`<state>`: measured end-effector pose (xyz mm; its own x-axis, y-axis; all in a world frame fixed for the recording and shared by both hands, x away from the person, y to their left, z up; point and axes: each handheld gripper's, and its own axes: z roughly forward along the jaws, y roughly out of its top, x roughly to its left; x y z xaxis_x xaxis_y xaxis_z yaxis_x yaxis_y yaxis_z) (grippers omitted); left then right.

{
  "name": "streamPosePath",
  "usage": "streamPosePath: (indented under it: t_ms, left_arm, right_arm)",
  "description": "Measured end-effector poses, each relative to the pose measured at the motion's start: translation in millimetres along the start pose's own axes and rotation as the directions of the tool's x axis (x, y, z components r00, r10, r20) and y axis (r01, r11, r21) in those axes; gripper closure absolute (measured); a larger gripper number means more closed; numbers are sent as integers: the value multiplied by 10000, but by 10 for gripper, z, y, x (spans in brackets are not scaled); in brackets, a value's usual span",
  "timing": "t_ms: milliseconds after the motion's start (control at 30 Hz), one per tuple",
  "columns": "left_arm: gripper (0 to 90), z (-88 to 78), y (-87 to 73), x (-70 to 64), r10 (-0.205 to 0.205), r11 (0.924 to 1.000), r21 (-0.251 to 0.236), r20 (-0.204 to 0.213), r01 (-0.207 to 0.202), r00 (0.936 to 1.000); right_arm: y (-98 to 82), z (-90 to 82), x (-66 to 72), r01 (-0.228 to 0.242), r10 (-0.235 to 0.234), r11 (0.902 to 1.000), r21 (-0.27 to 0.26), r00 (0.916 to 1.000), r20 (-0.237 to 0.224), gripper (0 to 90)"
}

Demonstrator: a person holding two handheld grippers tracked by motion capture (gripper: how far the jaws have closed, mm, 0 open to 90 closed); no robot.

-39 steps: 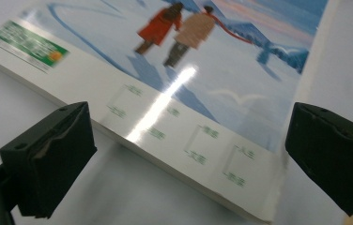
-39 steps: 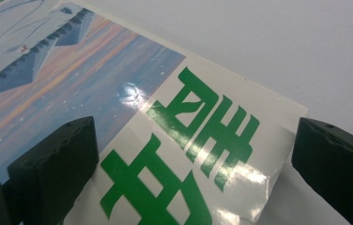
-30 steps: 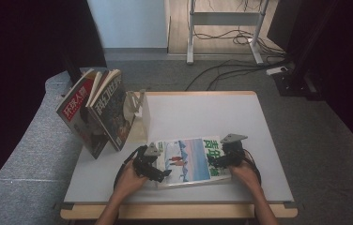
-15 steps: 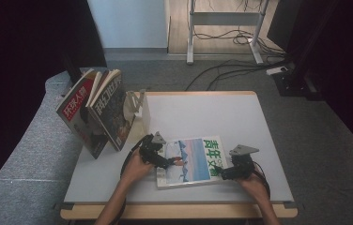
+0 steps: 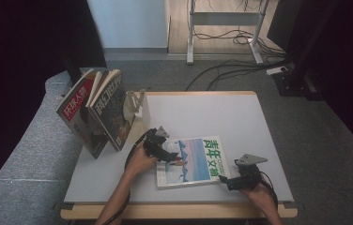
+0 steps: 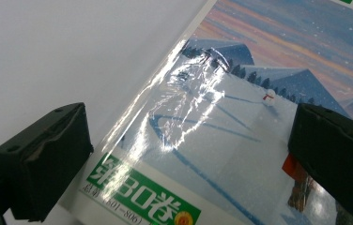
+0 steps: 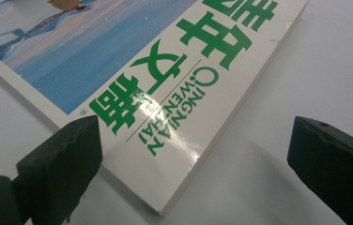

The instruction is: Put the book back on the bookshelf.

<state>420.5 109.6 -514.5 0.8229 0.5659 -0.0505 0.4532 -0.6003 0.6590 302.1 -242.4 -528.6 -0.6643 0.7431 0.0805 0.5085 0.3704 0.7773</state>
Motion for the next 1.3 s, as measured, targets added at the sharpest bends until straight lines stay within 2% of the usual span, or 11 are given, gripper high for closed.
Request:
streamPosePath:
  t_ms: [167, 367, 533, 767, 1300]
  left_arm:
    - [0, 11, -14, 19, -122, 9999, -85, 155, 123, 9998]
    - [0, -1, -42, 8, -118, 9996, -237, 84, 120, 9999]
    - [9, -19, -49, -16, -287, 9995, -147, 1, 287, 9996]
    - [37, -120, -161, -64, -355, 9991, -235, -47, 354, 9994]
    - [36, -281, -340, -207, -496, 9988, -62, -29, 496, 9988]
  right_arm:
    - [-32, -21, 37, 150, -149, 9997, 187, 9999, -60, 34]
    - [-56, -1, 58, 442, -451, 9985, 308, 9985, 294, 19]
    - [-62, -2, 57, 533, -545, 9982, 272, 9975, 458, 13]
    - [-55, 12, -37, 117, -138, 9996, 244, 9962, 857, 0]
    - [53, 107, -260, -233, 194, 9995, 225, 9868, 1610, 0]
